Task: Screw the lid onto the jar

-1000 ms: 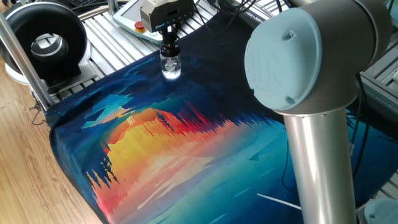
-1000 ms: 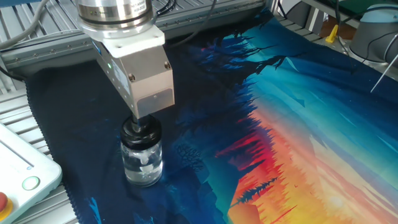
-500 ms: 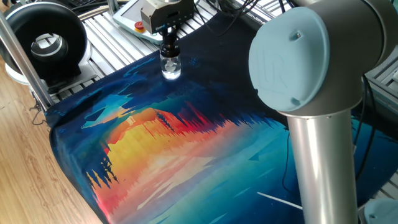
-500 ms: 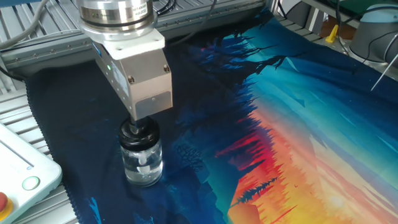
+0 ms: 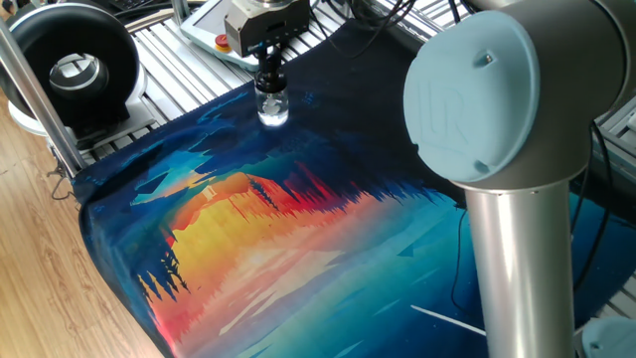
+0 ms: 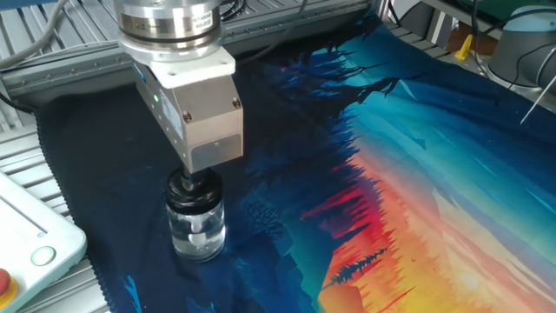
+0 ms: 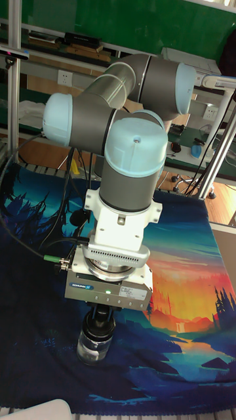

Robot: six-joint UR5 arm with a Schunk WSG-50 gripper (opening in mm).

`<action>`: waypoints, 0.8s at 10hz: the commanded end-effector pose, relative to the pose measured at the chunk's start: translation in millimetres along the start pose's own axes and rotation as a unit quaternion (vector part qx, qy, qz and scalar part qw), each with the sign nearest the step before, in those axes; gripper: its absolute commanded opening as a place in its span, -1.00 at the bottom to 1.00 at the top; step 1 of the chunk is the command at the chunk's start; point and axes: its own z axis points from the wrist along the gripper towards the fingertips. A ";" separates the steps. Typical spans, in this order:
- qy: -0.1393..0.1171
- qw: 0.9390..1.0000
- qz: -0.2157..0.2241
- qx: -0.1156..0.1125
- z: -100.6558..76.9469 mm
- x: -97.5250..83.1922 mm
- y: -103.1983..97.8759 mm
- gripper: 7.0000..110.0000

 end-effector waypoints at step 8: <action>-0.004 1.000 0.004 -0.003 6.3 2.0 3.5 -1.00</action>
